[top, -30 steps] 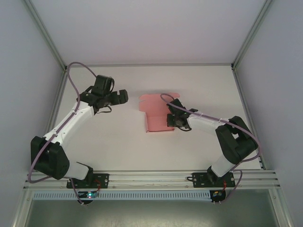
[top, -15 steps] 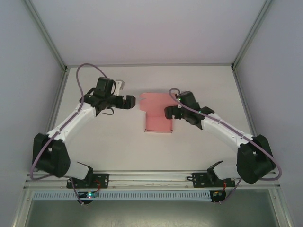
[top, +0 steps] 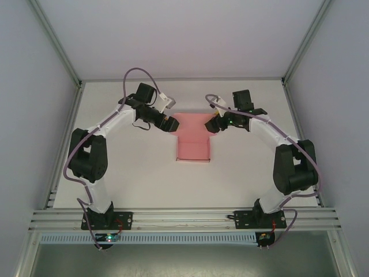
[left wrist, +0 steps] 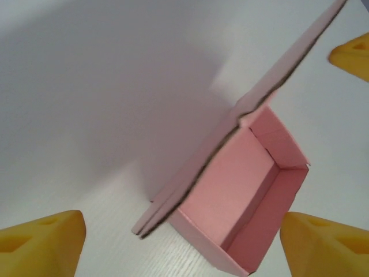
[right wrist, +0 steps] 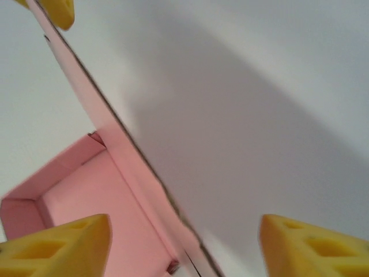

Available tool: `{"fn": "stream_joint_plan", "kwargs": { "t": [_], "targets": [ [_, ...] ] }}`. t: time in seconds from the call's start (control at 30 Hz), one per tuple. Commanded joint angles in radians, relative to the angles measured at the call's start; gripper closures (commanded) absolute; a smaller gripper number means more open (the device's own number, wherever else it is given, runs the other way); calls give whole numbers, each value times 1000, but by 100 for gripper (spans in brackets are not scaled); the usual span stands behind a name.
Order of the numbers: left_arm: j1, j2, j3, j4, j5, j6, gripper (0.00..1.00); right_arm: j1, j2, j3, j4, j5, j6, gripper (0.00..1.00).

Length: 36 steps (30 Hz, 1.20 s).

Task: Assemble paper box

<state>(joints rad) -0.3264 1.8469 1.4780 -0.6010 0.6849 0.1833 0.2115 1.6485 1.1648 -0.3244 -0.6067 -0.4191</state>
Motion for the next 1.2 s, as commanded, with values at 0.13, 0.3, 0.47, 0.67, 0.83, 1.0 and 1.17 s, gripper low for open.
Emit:
{"fn": "stream_joint_plan", "kwargs": {
  "t": [0.13, 0.3, 0.47, 0.67, 0.83, 1.0, 1.17],
  "targets": [
    [-62, 99, 116, -172, -72, 106, 29, 3, 3, 20, -104, -56, -115, 58],
    [-68, 138, 183, -205, -67, 94, 77, 8, 5, 24, -132, -14, -122, 71],
    [-77, 123, 173, -175, -103, 59, 99, 12, -2, 27, -185, -11, -143, 92],
    [-135, 83, 145, -126, -312, -27, 100, 60, -51, 13, -153, 166, -74, 100],
    [-210, 55, 144, -69, -611, -224, 100, 130, -122, -35, 19, 394, 177, 98],
    [-240, -3, 63, 59, -835, -420, 100, 167, -165, -106, 110, 423, 248, 88],
    [-243, -22, -24, 175, -718, -380, 100, 103, -110, -117, 98, 266, 247, 78]
  ]
}}
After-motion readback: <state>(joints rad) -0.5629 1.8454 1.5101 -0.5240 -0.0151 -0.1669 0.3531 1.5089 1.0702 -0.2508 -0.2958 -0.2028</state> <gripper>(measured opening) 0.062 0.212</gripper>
